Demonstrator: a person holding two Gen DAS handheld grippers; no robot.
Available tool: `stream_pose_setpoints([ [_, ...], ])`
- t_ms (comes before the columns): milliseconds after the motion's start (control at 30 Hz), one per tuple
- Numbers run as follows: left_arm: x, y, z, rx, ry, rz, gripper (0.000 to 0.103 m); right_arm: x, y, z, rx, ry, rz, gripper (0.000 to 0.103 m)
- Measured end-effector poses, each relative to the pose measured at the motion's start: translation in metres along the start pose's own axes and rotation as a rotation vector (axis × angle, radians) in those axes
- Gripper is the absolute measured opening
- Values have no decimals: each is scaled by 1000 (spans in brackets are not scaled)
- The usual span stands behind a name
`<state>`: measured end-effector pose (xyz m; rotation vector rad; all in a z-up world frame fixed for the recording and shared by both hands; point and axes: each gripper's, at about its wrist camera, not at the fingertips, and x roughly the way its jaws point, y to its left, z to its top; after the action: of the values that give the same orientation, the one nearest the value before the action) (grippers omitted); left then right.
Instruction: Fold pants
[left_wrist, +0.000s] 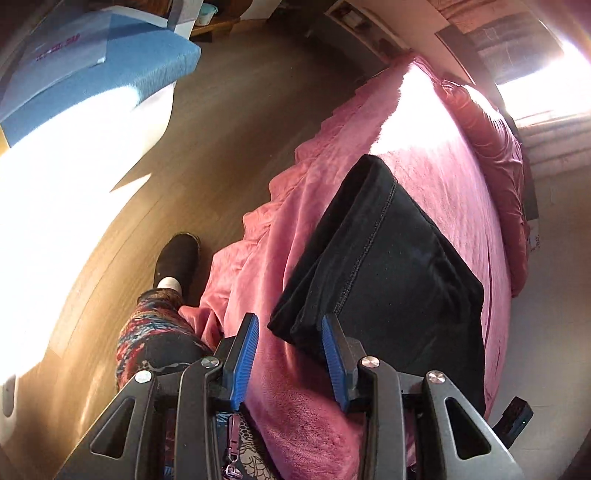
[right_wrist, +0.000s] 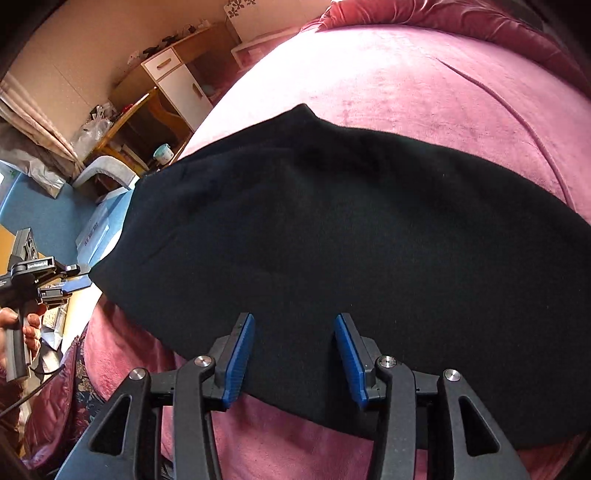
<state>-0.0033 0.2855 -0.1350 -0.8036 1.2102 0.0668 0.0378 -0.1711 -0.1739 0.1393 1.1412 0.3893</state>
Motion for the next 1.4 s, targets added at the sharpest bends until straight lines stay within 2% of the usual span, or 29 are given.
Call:
stream_pose_setpoints([
  [67,10,-5,-1,5,15,17,35,2,0,-3,0,0,-6,48],
  [100,14,-7,-2,7,20,23,27,3,0,-4,4,-1,-7,48],
  [133,16,-10,-3,18,15,19,15,3,0,-4,7,0,-7,48],
  [233,8,-23,-6,93,-44,45,8,4,-1,-5,8,1,-8,48],
  [300,-3,-31,-7,134,-91,46,7,2,0,-8,16,-1,-6,48],
  [367,-7,-34,-6,160,-112,82,7,2,0,-10,22,1,-2,49],
  [467,14,-28,-7,183,-82,162,7,7,2,-12,4,7,-8,53],
  [567,31,-19,-10,154,-50,162,7,9,0,-14,-11,4,1,59],
  [667,21,-21,-7,152,-71,188,17,11,-1,-15,-10,2,10,62],
  [700,15,-22,-5,143,-87,199,24,12,-1,-15,-8,1,17,64],
  [767,0,-27,-4,151,-150,228,24,12,-2,-15,-8,-2,16,65],
  [833,-15,-48,-7,240,-222,255,24,13,0,-15,-13,-5,17,67],
  [900,-21,-78,-16,358,-263,228,24,14,2,-14,-13,-8,20,69],
  [1000,-10,-126,-48,560,-272,186,25,12,1,-15,-9,-14,25,69],
  [1100,20,-164,-80,725,-237,192,25,1,-6,-17,17,-26,37,67],
  [1233,59,-200,-114,834,-151,120,26,-27,-37,-17,126,-73,47,65],
  [1300,76,-214,-129,885,-122,106,26,-49,-63,-19,216,-106,54,57],
  [1400,95,-233,-145,904,-62,64,26,-84,-119,-35,378,-161,55,46],
])
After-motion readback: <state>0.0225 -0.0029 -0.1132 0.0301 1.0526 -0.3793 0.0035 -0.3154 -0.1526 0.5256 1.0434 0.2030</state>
